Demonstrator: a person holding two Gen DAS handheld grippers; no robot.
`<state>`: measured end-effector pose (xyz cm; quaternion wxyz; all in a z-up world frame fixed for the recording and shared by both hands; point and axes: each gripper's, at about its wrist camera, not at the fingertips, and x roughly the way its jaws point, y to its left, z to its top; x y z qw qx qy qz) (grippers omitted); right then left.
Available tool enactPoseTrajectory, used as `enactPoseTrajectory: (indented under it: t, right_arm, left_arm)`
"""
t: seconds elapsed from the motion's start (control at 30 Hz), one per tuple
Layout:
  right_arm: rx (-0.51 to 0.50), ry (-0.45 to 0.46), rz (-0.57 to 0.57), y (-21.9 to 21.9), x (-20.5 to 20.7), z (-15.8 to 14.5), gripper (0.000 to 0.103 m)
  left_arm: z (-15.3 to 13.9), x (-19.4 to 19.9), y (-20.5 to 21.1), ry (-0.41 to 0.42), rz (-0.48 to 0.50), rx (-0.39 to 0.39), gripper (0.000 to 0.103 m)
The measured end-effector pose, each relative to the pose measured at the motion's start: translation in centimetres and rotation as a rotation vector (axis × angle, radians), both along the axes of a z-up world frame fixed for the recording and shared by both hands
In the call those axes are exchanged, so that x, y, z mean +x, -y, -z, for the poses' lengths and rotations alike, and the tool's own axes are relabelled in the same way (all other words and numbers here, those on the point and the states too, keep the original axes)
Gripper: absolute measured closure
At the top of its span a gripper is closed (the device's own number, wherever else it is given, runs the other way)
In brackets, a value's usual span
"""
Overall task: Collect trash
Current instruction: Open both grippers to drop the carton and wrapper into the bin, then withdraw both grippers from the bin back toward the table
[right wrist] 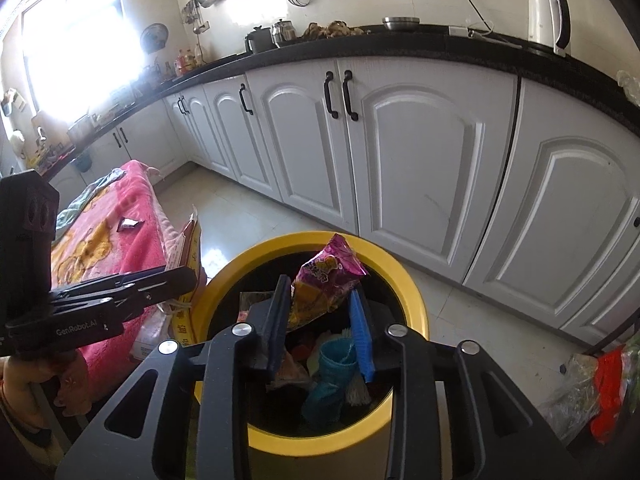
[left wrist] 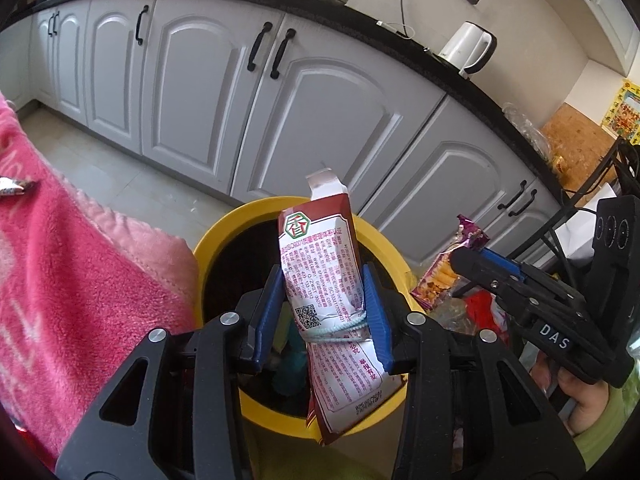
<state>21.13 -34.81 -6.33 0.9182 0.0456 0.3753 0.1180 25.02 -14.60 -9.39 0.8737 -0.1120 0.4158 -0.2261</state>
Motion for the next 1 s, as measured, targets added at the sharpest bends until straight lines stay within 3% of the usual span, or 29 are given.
enactPoseTrajectory:
  t: [0.1,0.3,0.53,0.8,1.0]
  right_arm:
    - [0.007,-0.004,0.007,0.3,0.1,0.1,0.071]
    - [0.03,-0.01,0.034,0.8,0.2,0.1,0.051]
    - [0.063,0.046,0.031,0.4,-0.5,-1.1,0.034]
    - [0.044,0.128,-0.06,-2.8,-2.0,-3.4,0.021]
    - [0.022,0.188,-0.14,-5.9,-3.2,-5.1,0.02]
  left_arm:
    - [0.3,0.1,-0.2,-0.01,-0.009,-0.004,0.069]
    - [0.4,-0.1,-1.0,-0.022,-0.037,0.011,0.044]
    - [-0.9,-1.1,-4.0,-0.003,-0.121,0.039,0.013]
    - [-2.6,-2.9,-8.5,0.023,-0.244,0.064,0.011]
    - [-4.2,-4.9,-11.5,0.069,-0.307,0.078,0.011]
